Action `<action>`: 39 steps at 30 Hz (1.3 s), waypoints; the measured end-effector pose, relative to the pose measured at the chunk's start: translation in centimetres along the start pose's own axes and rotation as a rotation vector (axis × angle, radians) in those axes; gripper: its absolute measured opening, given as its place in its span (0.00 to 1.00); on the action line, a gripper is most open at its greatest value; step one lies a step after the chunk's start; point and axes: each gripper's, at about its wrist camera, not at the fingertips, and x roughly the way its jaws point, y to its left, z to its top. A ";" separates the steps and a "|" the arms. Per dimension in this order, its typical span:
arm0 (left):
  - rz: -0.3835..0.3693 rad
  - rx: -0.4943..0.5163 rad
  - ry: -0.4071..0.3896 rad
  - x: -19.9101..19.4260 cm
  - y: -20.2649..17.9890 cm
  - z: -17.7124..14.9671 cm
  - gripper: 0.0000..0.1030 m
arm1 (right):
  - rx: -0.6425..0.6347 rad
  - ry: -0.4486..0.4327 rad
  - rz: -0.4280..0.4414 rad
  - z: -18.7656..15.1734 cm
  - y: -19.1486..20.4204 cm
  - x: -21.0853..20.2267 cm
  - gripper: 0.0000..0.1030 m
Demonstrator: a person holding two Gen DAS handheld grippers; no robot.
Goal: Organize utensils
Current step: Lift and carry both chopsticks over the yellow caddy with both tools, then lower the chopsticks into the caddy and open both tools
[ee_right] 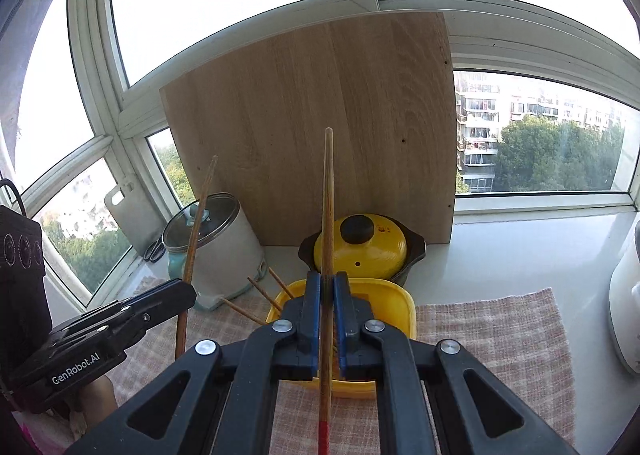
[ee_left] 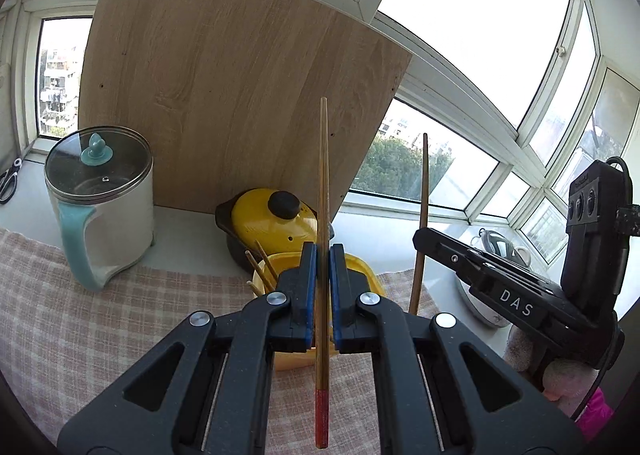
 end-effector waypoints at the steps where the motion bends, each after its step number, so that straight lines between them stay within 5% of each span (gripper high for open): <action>1: 0.001 -0.006 -0.010 0.3 -0.1 0.3 0.04 | -0.002 -0.008 0.001 0.4 -0.2 0.2 0.04; 25: 0.056 0.027 -0.057 7.9 -1.0 1.0 0.04 | -0.037 -0.043 0.011 1.6 -3.1 6.2 0.04; 39: 0.072 0.020 -0.046 7.1 -0.6 0.4 0.04 | -0.032 -0.044 0.017 0.5 -3.8 5.2 0.13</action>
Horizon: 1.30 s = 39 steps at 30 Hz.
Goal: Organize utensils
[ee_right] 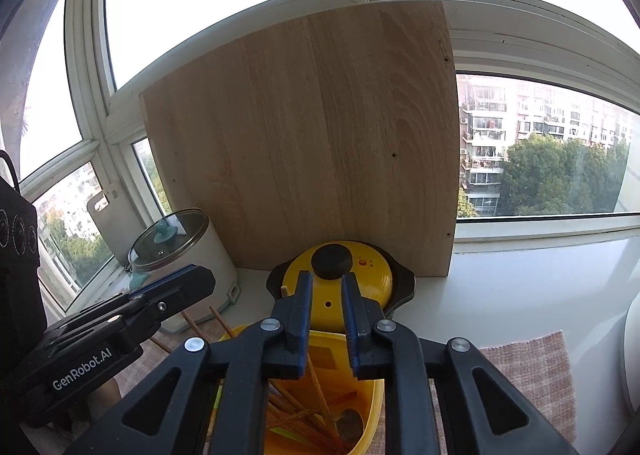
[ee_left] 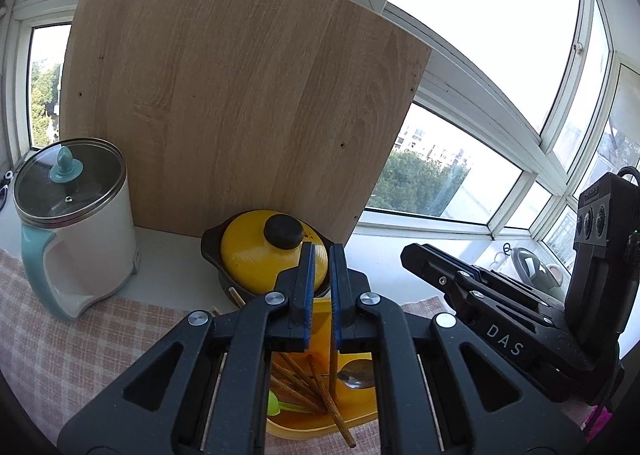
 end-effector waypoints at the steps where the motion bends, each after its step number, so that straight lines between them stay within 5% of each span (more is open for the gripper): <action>1: 0.004 0.002 0.003 -0.1 0.0 0.0 0.04 | -0.002 0.001 -0.003 -0.1 0.0 -0.1 0.13; 20: 0.024 0.032 0.013 -4.5 0.0 -0.9 0.04 | 0.003 0.031 -0.028 -2.2 1.4 -3.0 0.14; 34: 0.039 0.115 0.033 -10.5 -1.2 -2.7 0.04 | -0.002 0.043 -0.109 -4.5 3.5 -8.9 0.28; 36: 0.045 0.137 0.038 -11.4 -1.4 -3.0 0.11 | 0.006 0.043 -0.127 -4.8 3.5 -9.9 0.32; 38: 0.047 0.146 0.036 -12.5 -1.4 -3.3 0.41 | 0.017 0.032 -0.145 -5.0 3.4 -11.0 0.53; 39: 0.048 0.153 0.032 -13.0 -1.4 -3.5 0.45 | 0.021 0.026 -0.157 -5.1 3.4 -11.6 0.58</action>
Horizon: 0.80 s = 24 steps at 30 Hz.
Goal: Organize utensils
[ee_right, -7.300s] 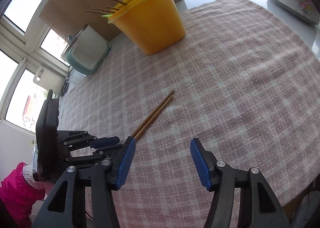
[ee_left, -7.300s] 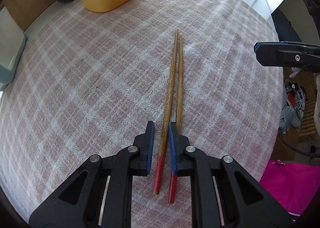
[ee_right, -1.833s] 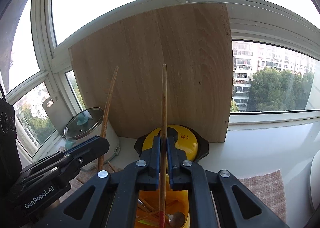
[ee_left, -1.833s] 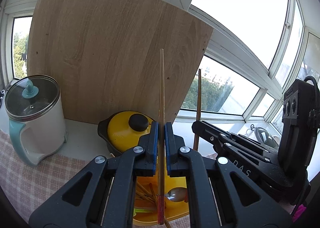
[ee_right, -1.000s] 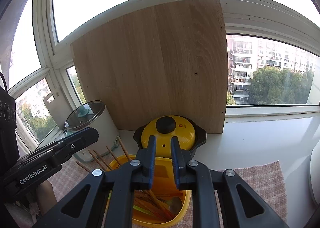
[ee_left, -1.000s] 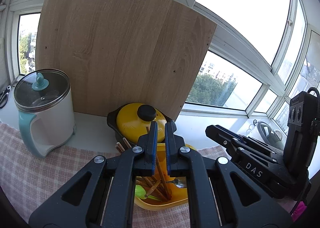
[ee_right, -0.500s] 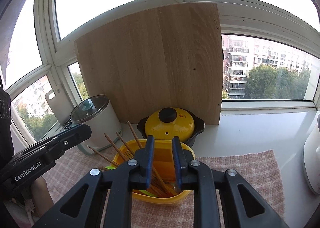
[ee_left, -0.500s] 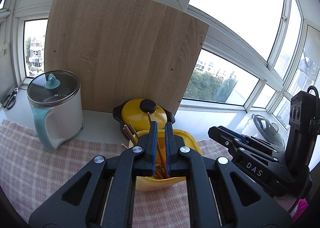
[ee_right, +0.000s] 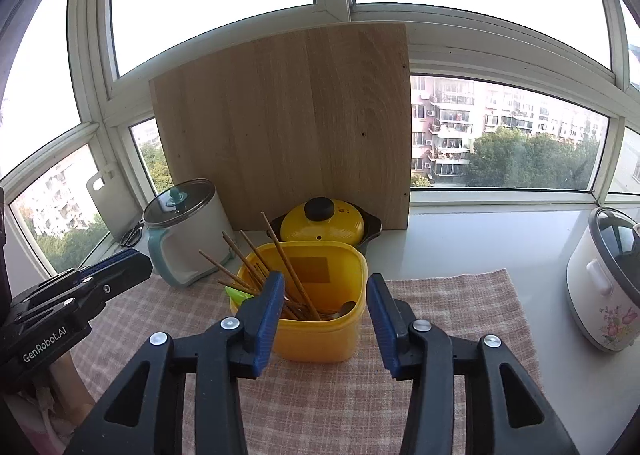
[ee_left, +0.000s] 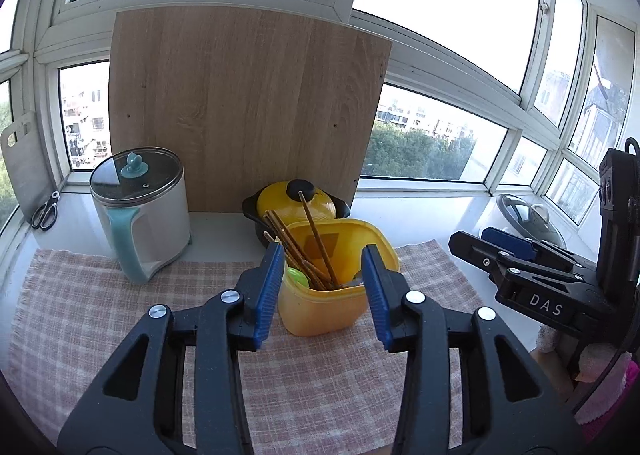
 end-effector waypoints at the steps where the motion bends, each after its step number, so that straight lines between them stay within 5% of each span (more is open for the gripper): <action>1: 0.004 0.007 -0.001 -0.4 0.0 -0.2 0.45 | 0.001 -0.007 -0.012 -0.1 0.0 -0.5 0.62; 10: 0.055 0.063 0.011 -3.4 -0.3 -1.6 0.79 | -0.010 -0.036 -0.081 -0.9 0.2 -3.7 0.88; 14: 0.065 0.079 0.015 -4.4 -0.4 -2.2 0.81 | -0.015 -0.046 -0.112 -1.5 0.5 -4.6 0.97; 19: 0.102 0.081 0.026 -5.5 -0.6 -3.0 0.94 | 0.010 -0.046 -0.130 -2.3 0.4 -5.6 1.00; 24: 0.126 0.094 0.012 -6.5 -0.8 -3.1 0.95 | 0.015 -0.064 -0.156 -2.3 0.6 -6.5 1.00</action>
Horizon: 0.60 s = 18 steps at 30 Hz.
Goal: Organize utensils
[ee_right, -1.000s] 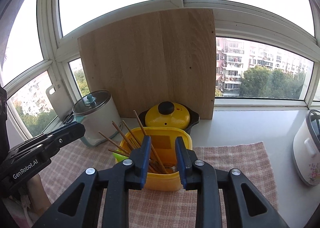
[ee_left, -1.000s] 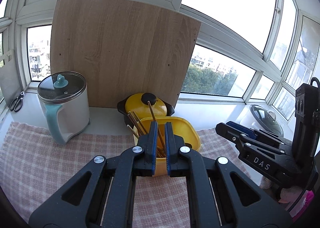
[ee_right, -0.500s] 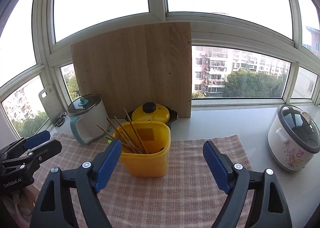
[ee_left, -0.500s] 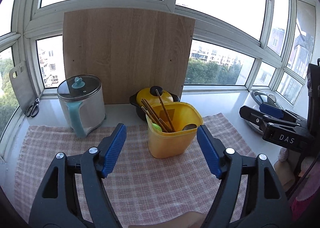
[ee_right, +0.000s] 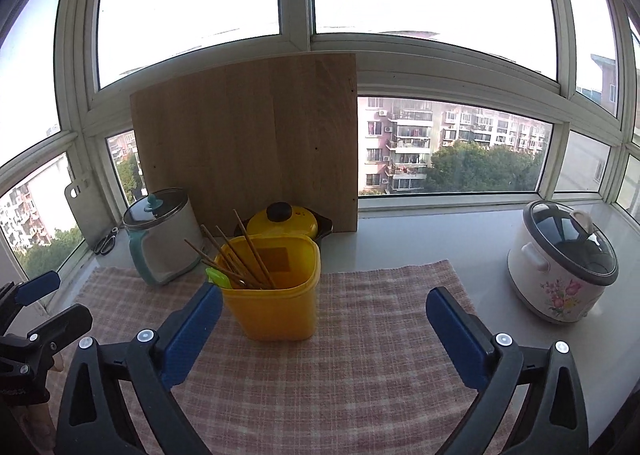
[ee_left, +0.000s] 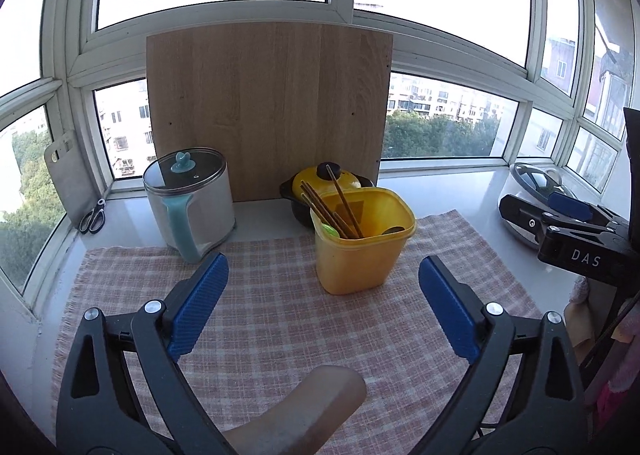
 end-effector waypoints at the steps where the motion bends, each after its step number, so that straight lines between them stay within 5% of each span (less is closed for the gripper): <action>1: 0.003 0.000 0.000 -0.1 0.0 0.0 0.96 | 0.002 -0.003 -0.002 0.0 0.0 -0.2 1.00; 18: 0.018 -0.052 0.012 -0.3 1.0 -0.4 0.99 | 0.000 -0.001 -0.026 -0.5 0.4 -0.7 1.00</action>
